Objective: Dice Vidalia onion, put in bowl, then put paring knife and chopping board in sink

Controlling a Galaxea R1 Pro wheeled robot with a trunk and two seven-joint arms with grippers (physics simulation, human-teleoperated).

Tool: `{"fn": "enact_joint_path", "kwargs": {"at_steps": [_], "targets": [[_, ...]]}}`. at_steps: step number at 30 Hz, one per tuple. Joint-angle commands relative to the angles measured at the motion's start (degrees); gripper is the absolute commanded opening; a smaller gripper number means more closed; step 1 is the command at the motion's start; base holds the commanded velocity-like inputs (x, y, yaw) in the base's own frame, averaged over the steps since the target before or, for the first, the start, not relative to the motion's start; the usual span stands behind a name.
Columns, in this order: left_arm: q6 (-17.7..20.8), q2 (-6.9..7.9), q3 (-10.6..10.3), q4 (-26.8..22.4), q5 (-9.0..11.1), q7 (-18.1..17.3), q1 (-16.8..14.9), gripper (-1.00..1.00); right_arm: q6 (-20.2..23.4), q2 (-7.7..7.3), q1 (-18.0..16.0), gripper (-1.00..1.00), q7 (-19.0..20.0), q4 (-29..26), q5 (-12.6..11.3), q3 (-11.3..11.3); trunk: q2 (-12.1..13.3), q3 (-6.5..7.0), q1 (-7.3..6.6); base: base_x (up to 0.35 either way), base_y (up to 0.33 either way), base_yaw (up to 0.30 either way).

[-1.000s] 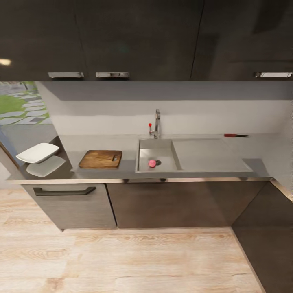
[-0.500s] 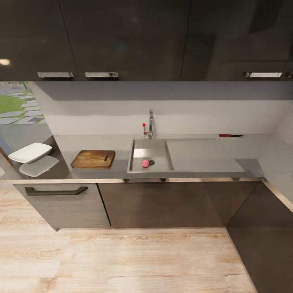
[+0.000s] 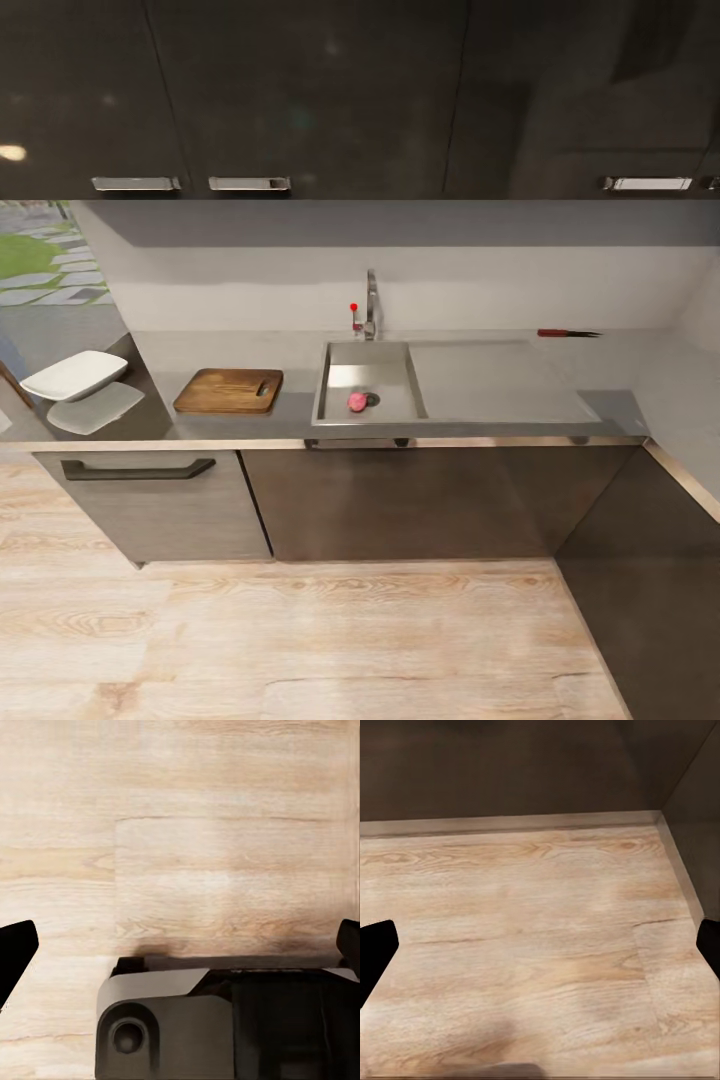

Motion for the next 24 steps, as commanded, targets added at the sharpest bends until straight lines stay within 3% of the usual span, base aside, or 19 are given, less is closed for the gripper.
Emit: {"fn": "enact_joint_path", "kwargs": {"at_steps": [1, 3, 8, 12, 17, 24], "targets": [[5.02, -0.26, -1.37, -5.53, 0.00, -0.05, -0.02, 1.00, -0.19, 0.02, -0.05, 1.00, 0.11, 0.28, 0.44, -0.43, -0.11, -0.11, 0.03, 0.000, 0.000, 0.000], [11.02, -0.65, -4.80, -13.39, 0.01, -0.03, -0.33, 1.00, -0.13, 0.01, -0.05, 1.00, 0.10, 0.46, 0.44, -0.47, -0.11, -0.11, 0.03, 0.000, 0.000, 0.000], [21.28, -0.84, -8.92, -19.74, 0.12, -0.02, -4.85, 1.00, -0.10, 0.01, -0.05, 1.00, 0.09, 0.60, 0.44, -0.49, -0.11, -0.11, 0.03, 0.000, 0.000, 0.000], [26.47, -0.97, -10.12, -20.91, 0.28, 0.00, -10.43, 1.00, -0.11, 0.01, -0.05, 1.00, 0.09, 0.66, 0.45, -0.49, -0.11, -0.11, 0.03, 0.000, 0.000, 0.000], [28.89, -2.66, -10.39, -22.03, 0.28, 0.09, -14.14, 1.00, -0.12, 0.01, -0.05, 1.00, 0.09, 0.66, 0.44, -0.49, -0.11, -0.11, 0.03, 0.000, 0.000, 0.000], [38.33, -3.70, -10.93, -25.46, 0.32, 0.05, -21.59, 1.00, -0.10, 0.01, -0.05, 1.00, 0.09, 0.71, 0.44, -0.49, -0.11, -0.11, 0.03, 0.000, 0.000, 0.000]]}}
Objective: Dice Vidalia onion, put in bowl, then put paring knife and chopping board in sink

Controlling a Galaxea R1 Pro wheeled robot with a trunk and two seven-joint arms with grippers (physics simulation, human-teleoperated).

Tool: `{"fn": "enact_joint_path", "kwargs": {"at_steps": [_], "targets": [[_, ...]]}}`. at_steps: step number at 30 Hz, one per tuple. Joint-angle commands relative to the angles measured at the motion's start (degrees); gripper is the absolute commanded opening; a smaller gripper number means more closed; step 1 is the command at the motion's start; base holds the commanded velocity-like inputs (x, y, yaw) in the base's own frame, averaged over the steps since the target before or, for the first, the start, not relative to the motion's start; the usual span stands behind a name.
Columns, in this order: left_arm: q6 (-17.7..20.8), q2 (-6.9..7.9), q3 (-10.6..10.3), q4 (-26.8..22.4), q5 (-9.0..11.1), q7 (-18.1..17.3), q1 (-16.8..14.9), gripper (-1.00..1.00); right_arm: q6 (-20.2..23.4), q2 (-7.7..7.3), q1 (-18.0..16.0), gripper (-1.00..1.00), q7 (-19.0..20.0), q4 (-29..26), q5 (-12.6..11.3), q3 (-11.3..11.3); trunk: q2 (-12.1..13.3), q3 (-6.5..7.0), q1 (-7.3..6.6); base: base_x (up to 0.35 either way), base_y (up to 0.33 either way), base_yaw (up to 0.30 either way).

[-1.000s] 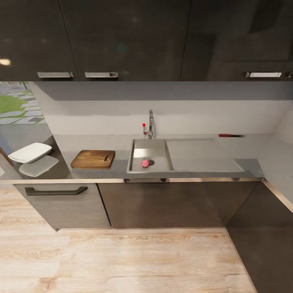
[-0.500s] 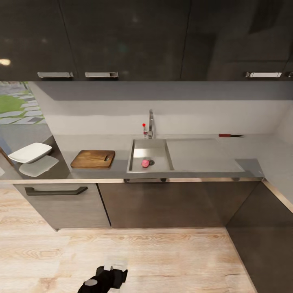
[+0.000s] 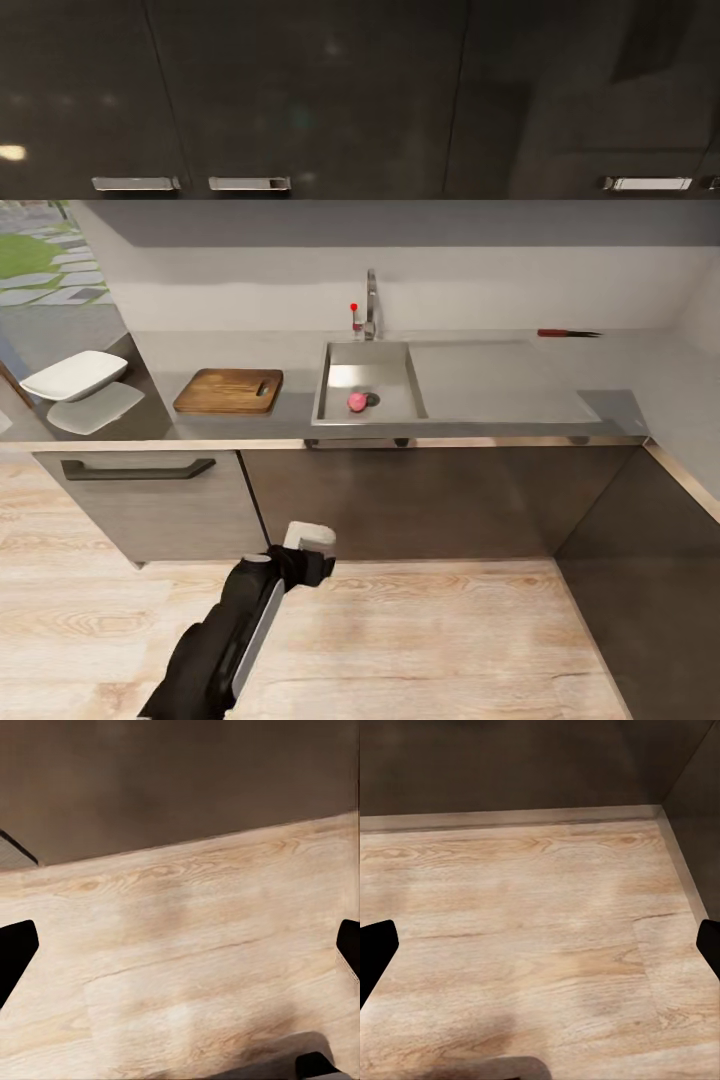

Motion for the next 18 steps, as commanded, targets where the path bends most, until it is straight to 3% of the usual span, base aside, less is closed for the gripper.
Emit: {"fn": "enact_joint_path", "kwargs": {"at_steps": [1, 8, 13, 18], "targets": [[1.67, -0.20, -0.14, -0.49, 0.03, 0.00, -1.69, 1.00, -0.19, 0.03, -0.05, 1.00, 0.13, 0.03, 0.44, -0.40, -0.11, -0.12, 0.03, 0.000, 0.000, 0.000], [4.96, -0.88, -0.50, -0.94, 0.44, 0.01, -10.73, 1.00, -0.19, 0.03, -0.05, 1.00, 0.13, 0.04, 0.45, -0.40, -0.11, -0.12, 0.03, 0.000, 0.000, 0.000], [11.39, -1.00, -0.49, -0.56, 1.28, -0.88, -17.10, 1.00, -0.19, 0.03, -0.05, 1.00, 0.13, 0.04, 0.45, -0.47, -0.11, -0.12, 0.03, 0.000, 0.000, 0.000], [14.53, -1.05, -0.49, 0.78, 4.43, -1.68, -26.54, 1.00, -0.19, 0.03, -0.05, 1.00, 0.13, 0.04, 0.44, -0.45, -0.11, -0.12, 0.03, 0.000, 0.000, 0.000]]}}
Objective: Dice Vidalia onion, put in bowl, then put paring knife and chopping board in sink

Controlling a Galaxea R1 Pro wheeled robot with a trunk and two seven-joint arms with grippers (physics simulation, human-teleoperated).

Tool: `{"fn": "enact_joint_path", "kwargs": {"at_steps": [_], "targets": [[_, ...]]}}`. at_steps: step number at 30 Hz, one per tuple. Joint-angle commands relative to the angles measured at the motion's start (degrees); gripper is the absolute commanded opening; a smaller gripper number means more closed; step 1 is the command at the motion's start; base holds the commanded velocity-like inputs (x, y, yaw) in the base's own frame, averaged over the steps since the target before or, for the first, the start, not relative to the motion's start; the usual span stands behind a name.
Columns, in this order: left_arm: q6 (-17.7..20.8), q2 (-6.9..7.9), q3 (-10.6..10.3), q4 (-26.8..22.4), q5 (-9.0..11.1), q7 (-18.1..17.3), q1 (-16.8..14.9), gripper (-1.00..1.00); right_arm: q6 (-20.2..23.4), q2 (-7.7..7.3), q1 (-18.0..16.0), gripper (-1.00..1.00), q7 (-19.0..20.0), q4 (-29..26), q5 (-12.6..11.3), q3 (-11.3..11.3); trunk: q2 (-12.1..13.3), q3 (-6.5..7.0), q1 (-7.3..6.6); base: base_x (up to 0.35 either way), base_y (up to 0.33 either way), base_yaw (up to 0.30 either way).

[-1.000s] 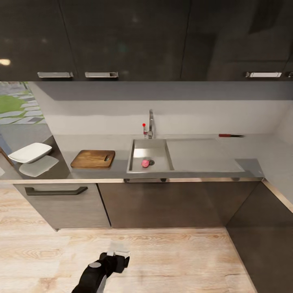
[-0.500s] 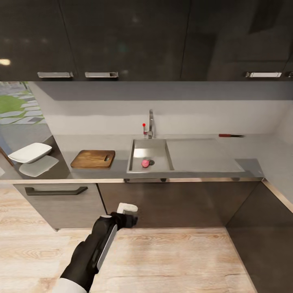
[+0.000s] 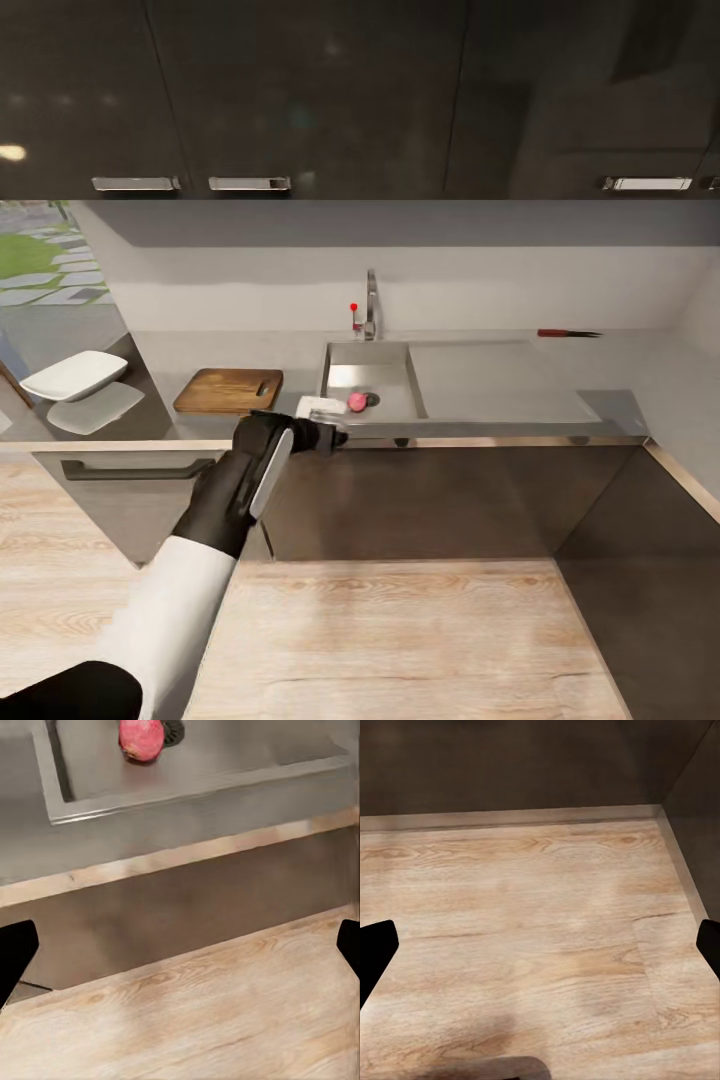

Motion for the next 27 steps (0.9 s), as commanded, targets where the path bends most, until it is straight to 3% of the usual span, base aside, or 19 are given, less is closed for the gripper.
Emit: {"fn": "enact_joint_path", "kwargs": {"at_steps": [1, 8, 9, 11, 15, 22, 27], "targets": [[0.48, -0.04, 0.01, 0.74, 1.49, 0.15, -2.26, 1.00, -0.19, 0.03, -0.05, 1.00, 0.13, 0.03, 0.44, -0.41, -0.11, -0.12, 0.03, 0.000, 0.000, 0.000], [0.83, -0.19, 0.01, 11.00, 8.93, 0.02, -16.45, 1.00, -0.19, 0.03, -0.05, 1.00, 0.13, 0.03, 0.44, -0.36, -0.11, -0.12, 0.03, 0.000, 0.000, 0.000], [0.80, -0.23, 0.01, 18.06, 11.82, 0.01, -23.56, 1.00, -0.19, 0.03, -0.05, 1.00, 0.13, 0.03, 0.44, -0.35, -0.11, -0.12, 0.03, 0.000, 0.000, 0.000], [0.79, -0.24, -0.01, 20.28, 12.64, -0.03, -25.77, 1.00, -0.21, 0.03, -0.05, 1.00, 0.09, 0.03, 0.44, -0.35, -0.11, -0.12, 0.03, 0.000, 0.000, 0.000], [0.78, -0.11, -0.21, 22.15, 13.38, -0.02, -27.72, 1.00, -0.26, 0.08, -0.05, 1.00, 0.05, 0.03, 0.45, -0.35, -0.11, -0.12, 0.03, 0.000, 0.000, 0.000], [0.74, -0.08, -0.44, 22.78, 13.52, 0.07, -28.09, 1.00, -0.82, 0.04, -0.05, 1.00, 0.05, -0.15, 0.38, -0.41, -0.11, -0.12, 0.03, 0.065, -0.075, 0.000], [0.71, -0.08, -2.38, 23.10, 13.52, 0.03, -28.11, 1.00, -3.79, 0.05, -0.05, 1.00, 0.03, -0.95, 0.37, -0.38, -0.11, -0.12, 0.03, 0.188, -0.192, 0.000]]}}
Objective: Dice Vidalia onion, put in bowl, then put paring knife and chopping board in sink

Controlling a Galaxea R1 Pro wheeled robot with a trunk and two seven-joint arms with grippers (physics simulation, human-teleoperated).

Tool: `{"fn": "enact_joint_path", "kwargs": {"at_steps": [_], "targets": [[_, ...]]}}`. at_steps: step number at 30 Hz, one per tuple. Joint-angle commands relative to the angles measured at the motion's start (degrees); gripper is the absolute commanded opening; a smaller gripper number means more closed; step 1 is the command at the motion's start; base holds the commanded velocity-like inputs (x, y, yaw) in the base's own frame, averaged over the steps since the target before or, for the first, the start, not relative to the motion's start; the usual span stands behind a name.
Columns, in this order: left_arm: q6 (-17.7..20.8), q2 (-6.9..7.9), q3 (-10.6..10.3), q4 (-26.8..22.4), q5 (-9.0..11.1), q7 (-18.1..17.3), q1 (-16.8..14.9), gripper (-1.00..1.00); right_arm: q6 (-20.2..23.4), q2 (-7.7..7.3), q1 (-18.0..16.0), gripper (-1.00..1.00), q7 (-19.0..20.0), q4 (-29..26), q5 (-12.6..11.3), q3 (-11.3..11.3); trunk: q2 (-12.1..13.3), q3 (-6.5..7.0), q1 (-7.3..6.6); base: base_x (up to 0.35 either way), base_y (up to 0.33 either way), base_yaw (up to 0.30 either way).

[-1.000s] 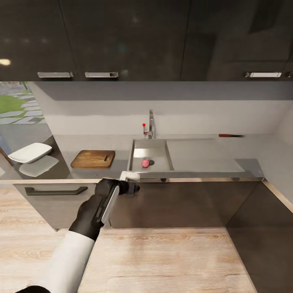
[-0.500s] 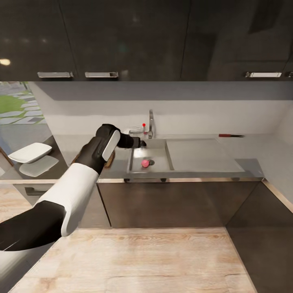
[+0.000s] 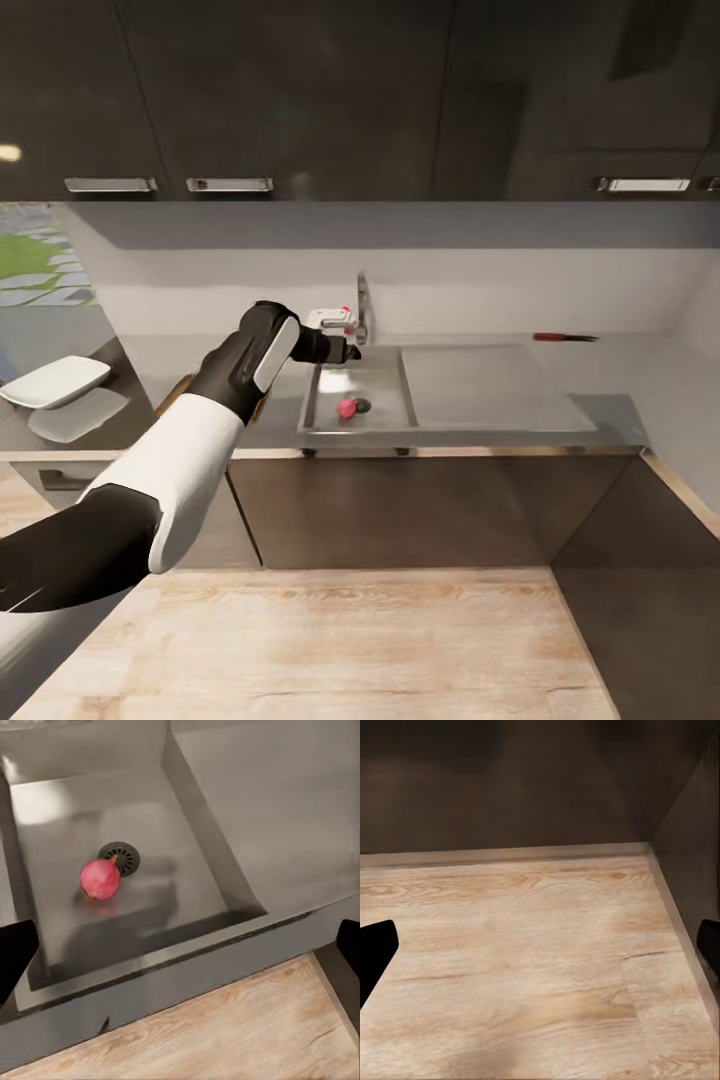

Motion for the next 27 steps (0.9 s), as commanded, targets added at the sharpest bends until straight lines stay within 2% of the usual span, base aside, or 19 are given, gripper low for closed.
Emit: {"fn": "enact_joint_path", "kwargs": {"at_steps": [1, 5, 9, 12, 14, 17, 23, 27], "targets": [[0.18, 0.00, -0.30, 0.01, -0.18, -0.17, -0.07, 1.00, -2.03, 0.08, -0.06, 1.00, 0.13, -0.01, 0.48, -0.39, -0.11, -0.11, 0.05, 0.203, -0.202, 0.000], [0.15, 0.00, -0.65, -0.03, -0.18, -0.19, -0.07, 1.00, -9.62, 1.00, -0.06, 1.00, 0.13, 0.30, 0.55, -0.37, -0.11, -0.11, 0.05, 0.204, -0.204, 0.000], [0.12, 0.05, -0.72, -0.04, -0.18, -0.12, -0.07, 1.00, -9.62, 2.25, -0.06, 1.00, 0.24, 0.55, 0.71, -0.37, -0.11, -0.11, 0.05, 0.163, -0.168, 0.000], [0.11, 0.09, -0.73, -0.05, -0.18, -0.12, -0.07, 1.00, -9.62, 2.56, -0.03, 1.00, 1.00, 0.56, 0.79, -0.37, -0.11, -0.11, 0.05, 0.065, -0.075, 0.000], [0.05, 0.16, -0.74, -0.05, -0.18, -0.17, -0.07, 1.00, -9.62, 2.69, 0.90, 1.00, 5.26, 0.34, 0.81, -0.44, -0.11, -0.11, 0.05, 0.012, -0.014, 0.000], [0.03, 0.17, -0.74, -0.05, -0.18, -0.14, -0.07, 1.00, -9.62, 2.72, 1.75, 1.00, 7.79, 0.10, 0.72, -0.45, -0.11, -0.11, 0.05, 0.005, -0.005, 0.000], [0.01, 0.25, -0.74, -0.08, -0.21, -0.02, -0.07, 1.00, -9.62, 3.46, 5.00, 1.00, 9.82, -0.48, 0.56, -0.46, -0.11, -0.11, 0.05, 0.000, -0.001, 0.000], [0.01, 0.32, -0.74, -0.10, -0.26, 0.06, -0.07, 1.00, -9.62, 4.34, 8.77, 1.00, 9.99, -1.20, 0.54, -0.46, -0.11, -0.11, 0.05, 0.000, 0.000, 0.000]]}}
